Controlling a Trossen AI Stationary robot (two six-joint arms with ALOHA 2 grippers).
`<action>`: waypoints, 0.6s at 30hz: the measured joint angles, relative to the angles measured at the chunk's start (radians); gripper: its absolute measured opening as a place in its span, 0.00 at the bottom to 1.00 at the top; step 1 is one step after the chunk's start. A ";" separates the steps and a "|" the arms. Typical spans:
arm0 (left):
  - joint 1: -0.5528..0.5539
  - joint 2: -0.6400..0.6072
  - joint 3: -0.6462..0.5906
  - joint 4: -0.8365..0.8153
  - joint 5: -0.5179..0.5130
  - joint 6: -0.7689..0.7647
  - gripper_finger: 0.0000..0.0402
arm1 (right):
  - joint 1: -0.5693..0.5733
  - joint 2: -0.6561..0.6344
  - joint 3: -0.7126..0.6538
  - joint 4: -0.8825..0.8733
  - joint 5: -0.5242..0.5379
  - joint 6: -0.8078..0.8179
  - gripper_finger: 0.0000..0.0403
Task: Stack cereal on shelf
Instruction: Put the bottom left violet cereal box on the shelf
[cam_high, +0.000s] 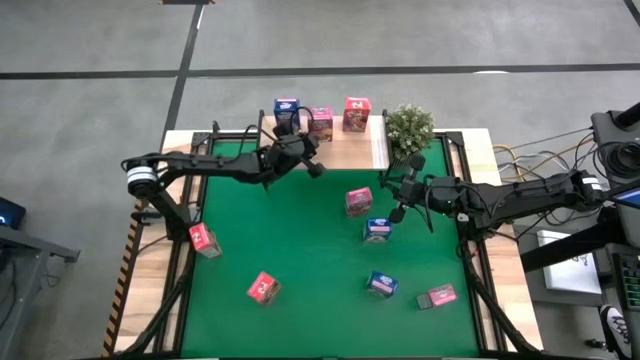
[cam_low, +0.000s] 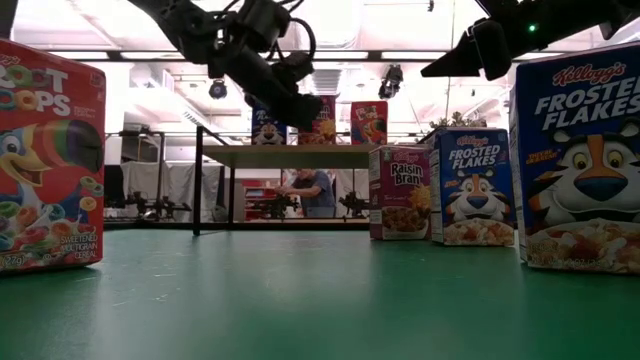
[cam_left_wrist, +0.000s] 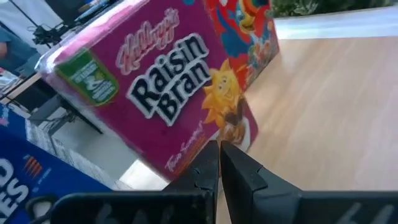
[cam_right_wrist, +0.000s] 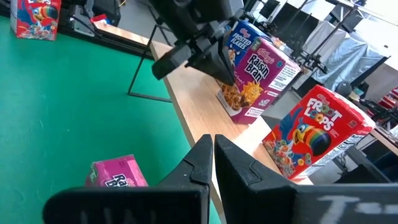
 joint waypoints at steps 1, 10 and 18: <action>0.003 0.004 0.004 -0.001 0.000 0.000 0.00 | 0.000 0.000 0.000 0.001 0.000 0.000 0.02; 0.026 0.036 0.011 -0.001 0.001 -0.017 0.00 | 0.000 0.000 0.000 0.000 0.000 0.005 0.02; 0.038 0.039 0.011 0.020 0.001 -0.018 0.00 | 0.000 0.000 0.000 0.000 0.000 0.001 0.02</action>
